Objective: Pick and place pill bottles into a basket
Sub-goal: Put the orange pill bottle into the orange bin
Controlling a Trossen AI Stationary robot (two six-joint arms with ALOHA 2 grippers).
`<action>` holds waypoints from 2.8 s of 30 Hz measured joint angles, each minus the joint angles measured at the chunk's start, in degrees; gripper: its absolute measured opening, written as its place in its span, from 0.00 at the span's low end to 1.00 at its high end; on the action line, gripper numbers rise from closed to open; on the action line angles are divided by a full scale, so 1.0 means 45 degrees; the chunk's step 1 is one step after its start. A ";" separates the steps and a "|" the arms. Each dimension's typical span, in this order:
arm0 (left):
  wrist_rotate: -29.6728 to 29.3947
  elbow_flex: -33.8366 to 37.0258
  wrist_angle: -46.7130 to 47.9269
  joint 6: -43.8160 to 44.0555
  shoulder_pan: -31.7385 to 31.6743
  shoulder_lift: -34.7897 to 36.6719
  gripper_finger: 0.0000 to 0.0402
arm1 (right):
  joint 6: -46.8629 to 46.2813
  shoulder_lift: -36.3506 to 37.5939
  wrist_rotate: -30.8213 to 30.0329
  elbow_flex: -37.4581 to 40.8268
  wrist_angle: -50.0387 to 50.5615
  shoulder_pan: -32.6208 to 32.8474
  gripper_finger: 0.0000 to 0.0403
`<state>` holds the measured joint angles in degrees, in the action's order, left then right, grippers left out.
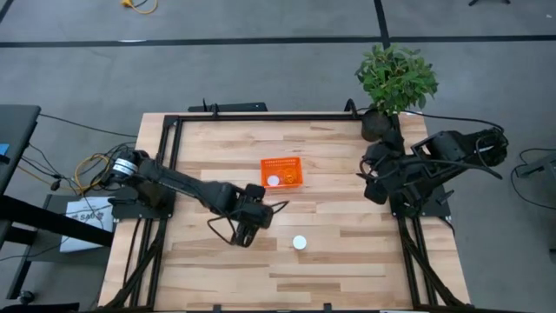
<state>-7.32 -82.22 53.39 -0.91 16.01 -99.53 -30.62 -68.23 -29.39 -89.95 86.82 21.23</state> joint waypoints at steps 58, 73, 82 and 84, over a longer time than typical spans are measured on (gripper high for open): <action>0.2494 -0.3011 0.0776 -0.5115 -0.7613 -0.2285 0.50 | 0.7859 0.0005 0.2144 -0.0005 -0.2084 -0.9430 0.60; 0.2678 -0.2919 0.0581 -0.5187 -0.7529 -0.2516 0.50 | 0.7915 0.0000 0.2557 -0.0005 -0.2111 -0.9520 0.60; 0.2682 -0.2910 0.0728 -0.4944 -0.7440 -0.2924 0.50 | 0.7915 0.0000 0.2560 -0.0005 -0.2101 -0.9520 0.60; 0.2678 -0.2909 0.0627 -0.4940 -0.7393 -0.3117 0.50 | 0.7915 -0.0002 0.2562 -0.0005 -0.2101 -0.9517 0.60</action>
<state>4.73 -95.31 56.21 -23.14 -17.26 -113.55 4.99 -68.24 -17.86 -89.97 77.36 -21.59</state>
